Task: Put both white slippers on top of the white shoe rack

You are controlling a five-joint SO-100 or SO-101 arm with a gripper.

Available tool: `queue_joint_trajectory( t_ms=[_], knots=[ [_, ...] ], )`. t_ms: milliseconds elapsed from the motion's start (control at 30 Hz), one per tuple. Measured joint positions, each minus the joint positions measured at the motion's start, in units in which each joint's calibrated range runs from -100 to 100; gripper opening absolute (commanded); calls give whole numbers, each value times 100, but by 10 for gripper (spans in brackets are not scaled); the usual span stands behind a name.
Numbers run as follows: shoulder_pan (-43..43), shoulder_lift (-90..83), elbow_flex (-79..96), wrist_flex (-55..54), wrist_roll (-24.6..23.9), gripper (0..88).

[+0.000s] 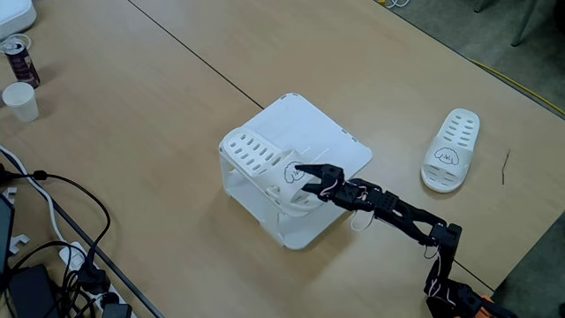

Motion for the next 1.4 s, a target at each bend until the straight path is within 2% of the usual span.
queue_joint_trajectory(
  t_ms=[733, 1400],
  knots=[
    [37, -33, 530, -9, 0, 217],
    [45, -1600, 2138, -9, 0, 217]
  ],
)
